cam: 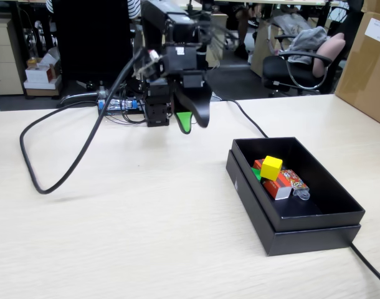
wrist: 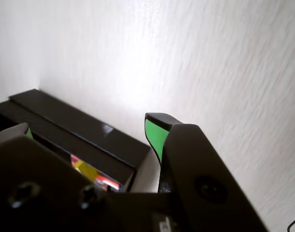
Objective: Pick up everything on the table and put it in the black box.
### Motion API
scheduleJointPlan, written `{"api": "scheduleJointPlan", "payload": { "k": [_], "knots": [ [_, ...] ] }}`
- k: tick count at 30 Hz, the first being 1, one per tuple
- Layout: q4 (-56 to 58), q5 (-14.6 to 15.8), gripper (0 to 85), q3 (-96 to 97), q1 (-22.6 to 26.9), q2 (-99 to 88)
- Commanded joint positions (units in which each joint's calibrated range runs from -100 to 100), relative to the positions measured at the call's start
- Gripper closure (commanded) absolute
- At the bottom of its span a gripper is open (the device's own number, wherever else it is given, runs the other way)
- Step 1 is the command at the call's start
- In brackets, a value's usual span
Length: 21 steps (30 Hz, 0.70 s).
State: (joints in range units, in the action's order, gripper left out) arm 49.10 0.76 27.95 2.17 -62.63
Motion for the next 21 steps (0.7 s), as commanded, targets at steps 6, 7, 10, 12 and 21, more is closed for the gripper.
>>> {"api": "scheduleJointPlan", "payload": {
  "k": [6, 7, 10, 12, 21],
  "knots": [
    [-12.94, -0.78, 39.4, 10.95, 0.05, -14.99],
    [-14.06, -0.98, 39.4, 12.94, 0.00, -16.14],
    [-16.83, -1.17, 38.8, 18.93, -0.44, -18.78],
    [-20.37, -1.51, 37.0, 24.64, -1.12, -21.30],
    [-37.39, -3.61, 36.3, 44.86, -2.83, -27.73]
  ]
}}
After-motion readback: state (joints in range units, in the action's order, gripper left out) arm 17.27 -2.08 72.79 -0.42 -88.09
